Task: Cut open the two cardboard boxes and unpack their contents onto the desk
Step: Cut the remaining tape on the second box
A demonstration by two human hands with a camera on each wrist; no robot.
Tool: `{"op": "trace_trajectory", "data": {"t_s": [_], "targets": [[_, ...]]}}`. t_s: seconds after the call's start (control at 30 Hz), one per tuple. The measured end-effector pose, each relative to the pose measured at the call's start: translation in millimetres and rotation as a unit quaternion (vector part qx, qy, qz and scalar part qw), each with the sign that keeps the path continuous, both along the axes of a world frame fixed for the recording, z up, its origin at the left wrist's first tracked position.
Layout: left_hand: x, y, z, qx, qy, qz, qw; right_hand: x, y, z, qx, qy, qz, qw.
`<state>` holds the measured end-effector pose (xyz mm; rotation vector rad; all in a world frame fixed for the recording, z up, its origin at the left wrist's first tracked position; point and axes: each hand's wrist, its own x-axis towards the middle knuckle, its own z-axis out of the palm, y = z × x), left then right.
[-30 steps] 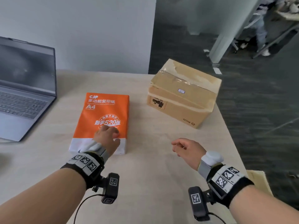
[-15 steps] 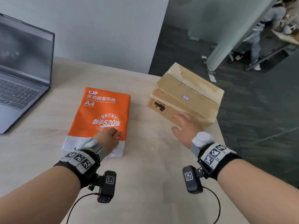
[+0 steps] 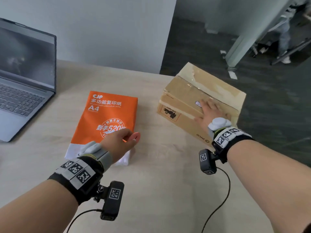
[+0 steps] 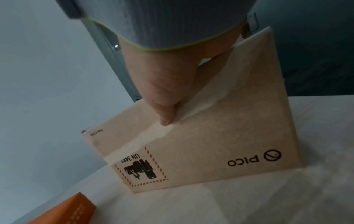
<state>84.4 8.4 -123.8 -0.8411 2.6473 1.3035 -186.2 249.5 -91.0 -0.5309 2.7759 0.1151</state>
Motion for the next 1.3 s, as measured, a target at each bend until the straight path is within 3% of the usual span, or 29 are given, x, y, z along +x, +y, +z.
{"op": "trace_trajectory", "data": {"t_s": [0.3,0.4,0.5,0.57,0.67,0.73,0.8,0.93,1.0,1.03,1.07,1.17,1.3], "targets": [[-86,73,56,0.100,0.101,-0.057,0.988,111,83,16,-0.016,0.010,0.054,0.998],[-105,107,64,0.172,0.097,-0.094,0.976,159,109,28,-0.005,0.052,0.051,0.997],[-107,130,61,0.211,0.060,-0.111,0.969,174,122,41,-0.009,0.026,0.030,0.999],[-106,144,58,0.234,0.030,-0.116,0.965,167,130,43,-0.120,-0.045,-0.039,0.991],[-103,157,57,0.270,0.012,-0.129,0.954,157,124,38,-0.392,-0.135,-0.175,0.893],[-103,163,58,0.286,0.011,-0.141,0.948,155,111,39,-0.477,-0.159,-0.204,0.840],[-104,167,61,0.273,0.010,-0.154,0.950,155,101,37,-0.497,-0.177,-0.192,0.827],[-107,162,58,0.224,0.016,-0.176,0.958,152,98,27,-0.489,-0.138,-0.190,0.840],[-113,156,53,0.172,0.054,-0.147,0.973,147,99,26,-0.540,-0.135,-0.248,0.793],[-116,153,51,0.117,0.072,-0.122,0.983,145,100,27,-0.571,-0.149,-0.279,0.758],[-119,150,51,0.059,0.081,-0.093,0.991,143,102,28,-0.578,-0.155,-0.299,0.743],[-124,143,41,-0.027,0.096,-0.055,0.994,134,105,23,-0.481,-0.122,-0.276,0.823],[-128,145,23,-0.015,-0.029,-0.112,0.993,121,94,21,-0.418,-0.124,-0.208,0.875]]}}
